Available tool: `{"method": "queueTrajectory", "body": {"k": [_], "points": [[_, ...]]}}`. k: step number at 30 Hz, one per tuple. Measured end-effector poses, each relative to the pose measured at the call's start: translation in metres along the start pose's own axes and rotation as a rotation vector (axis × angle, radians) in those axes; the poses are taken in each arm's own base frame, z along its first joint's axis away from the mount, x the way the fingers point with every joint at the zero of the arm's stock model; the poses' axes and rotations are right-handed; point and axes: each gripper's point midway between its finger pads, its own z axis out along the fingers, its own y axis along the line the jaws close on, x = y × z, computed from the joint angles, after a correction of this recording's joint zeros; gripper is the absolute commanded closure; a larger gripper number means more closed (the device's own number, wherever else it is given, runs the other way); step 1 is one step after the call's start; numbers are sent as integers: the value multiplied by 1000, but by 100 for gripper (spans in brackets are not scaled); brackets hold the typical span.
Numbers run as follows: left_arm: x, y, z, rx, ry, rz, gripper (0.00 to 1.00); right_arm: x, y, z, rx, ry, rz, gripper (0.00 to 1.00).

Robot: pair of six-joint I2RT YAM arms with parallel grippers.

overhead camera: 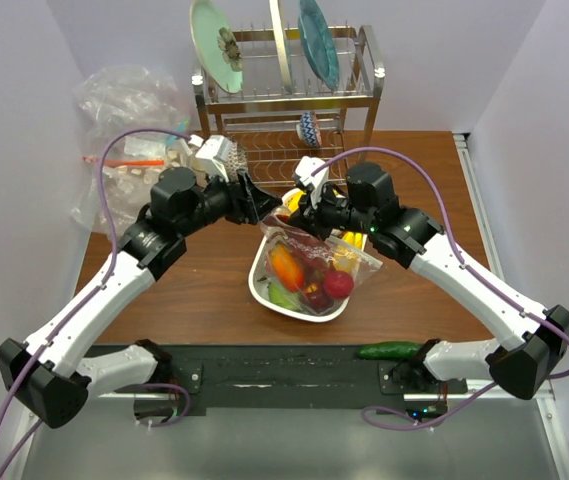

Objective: Place the food in the zip-top bag and seal the zipper
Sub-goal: Zip the zipper food storage bag at the center of the board.

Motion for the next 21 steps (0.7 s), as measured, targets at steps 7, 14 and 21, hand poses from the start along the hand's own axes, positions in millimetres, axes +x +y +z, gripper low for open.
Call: {"method": "queueTrajectory", "body": {"k": [7, 14, 21], "points": [[28, 22, 10, -62, 109, 6, 40, 0, 0, 0, 0, 0, -3, 100], [36, 25, 14, -57, 143, 24, 62, 0, 0, 0, 0, 0, -6, 100], [39, 21, 18, -28, 167, 31, 100, 2, 0, 0, -1, 6, -8, 100]]}}
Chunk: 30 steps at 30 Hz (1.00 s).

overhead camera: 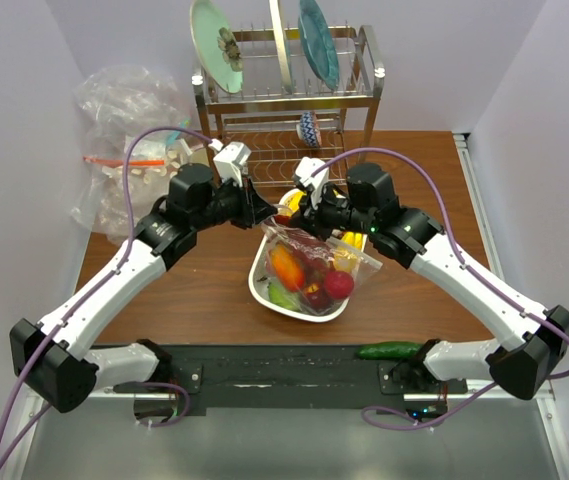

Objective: Place the food in the zip-top bag and seal the zipper
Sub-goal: Zip the zipper food storage bag at the center of the board.

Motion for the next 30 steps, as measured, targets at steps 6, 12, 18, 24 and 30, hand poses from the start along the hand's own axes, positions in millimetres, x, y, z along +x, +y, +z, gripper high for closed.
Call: {"method": "queueTrajectory", "body": {"k": [6, 12, 18, 24, 30], "points": [[-1, -2, 0, 10, 10, 16, 100, -1, 0, -5, 2, 14, -1, 100], [-10, -12, -8, 21, 29, 37, 100, -1, 4, -11, -11, 42, 1, 100], [-15, -23, -12, 48, 61, 30, 100, -1, 8, -10, -36, 63, -3, 100], [-16, -30, -11, 72, 78, 10, 100, 2, 8, -7, -43, 87, 2, 100], [-15, -30, -12, 70, 80, -2, 100, 3, 8, -2, -45, 88, 2, 100]]}}
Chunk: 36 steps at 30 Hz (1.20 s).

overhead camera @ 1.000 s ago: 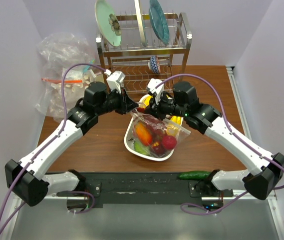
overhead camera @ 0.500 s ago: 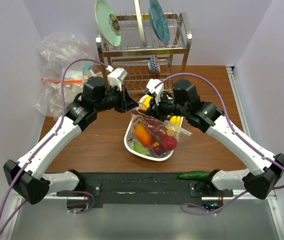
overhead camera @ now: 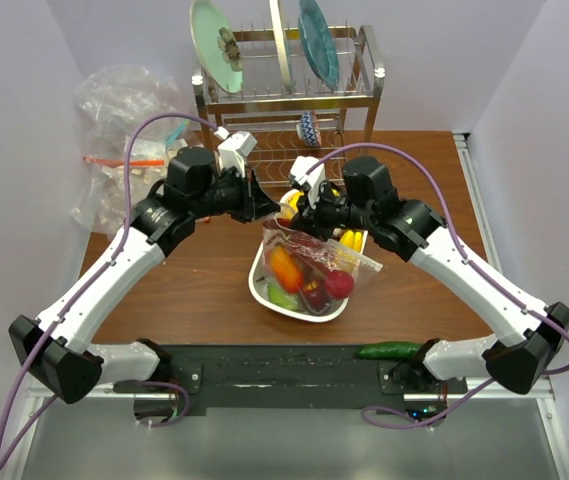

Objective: Place the food in the zip-top bag and seal the zipper
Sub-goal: Zip the zipper food storage bag at the center of the board.

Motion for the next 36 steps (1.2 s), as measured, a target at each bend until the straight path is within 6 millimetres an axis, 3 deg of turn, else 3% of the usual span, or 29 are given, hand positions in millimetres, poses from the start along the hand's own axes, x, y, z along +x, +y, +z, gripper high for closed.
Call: {"method": "queueTrajectory", "body": {"k": [21, 28, 31, 36], "points": [[-3, 7, 1, -54, 19, -23, 100, 2, -5, 16, 10, -44, 2, 100], [-11, -3, 3, -7, -8, -17, 100, -2, -3, 3, 19, -25, 16, 61], [-10, -15, 1, 44, -15, -5, 100, 4, -3, 1, 22, -1, 20, 55], [-5, -22, -2, 96, -31, -6, 100, 4, 8, -19, 23, -22, 17, 51]]}}
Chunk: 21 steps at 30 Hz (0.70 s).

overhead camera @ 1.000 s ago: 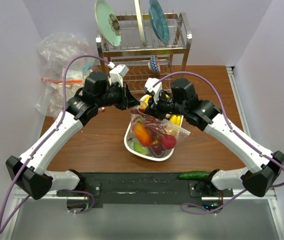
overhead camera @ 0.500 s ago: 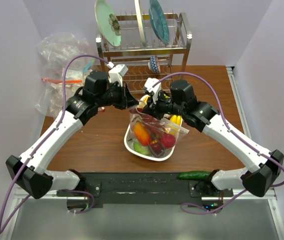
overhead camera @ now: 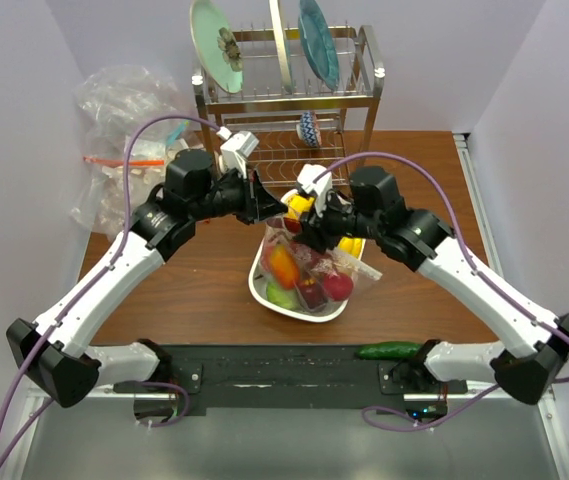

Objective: Place the food in the zip-top bag and seal the zipper
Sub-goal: Zip the zipper food storage bag at the center of the board.

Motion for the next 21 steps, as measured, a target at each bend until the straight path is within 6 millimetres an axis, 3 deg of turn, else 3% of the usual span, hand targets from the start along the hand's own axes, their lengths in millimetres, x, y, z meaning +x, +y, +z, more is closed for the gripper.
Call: {"method": "queueTrajectory", "body": {"k": [3, 6, 10, 17, 21], "points": [[-7, -3, -2, 15, -34, 13, 100, 11, 10, -19, 1, -5, 3, 50], [-9, -8, -3, 36, -44, 23, 100, 7, 15, -32, 4, -35, -4, 54], [-13, -11, -3, 52, -57, 34, 100, 9, 15, -40, 25, -44, -2, 51], [-24, -9, -8, 42, -103, 47, 100, 65, 13, -35, 65, 101, 62, 34], [-27, -11, -12, 51, -125, 59, 100, 69, 9, -42, 104, 109, 69, 32]]}}
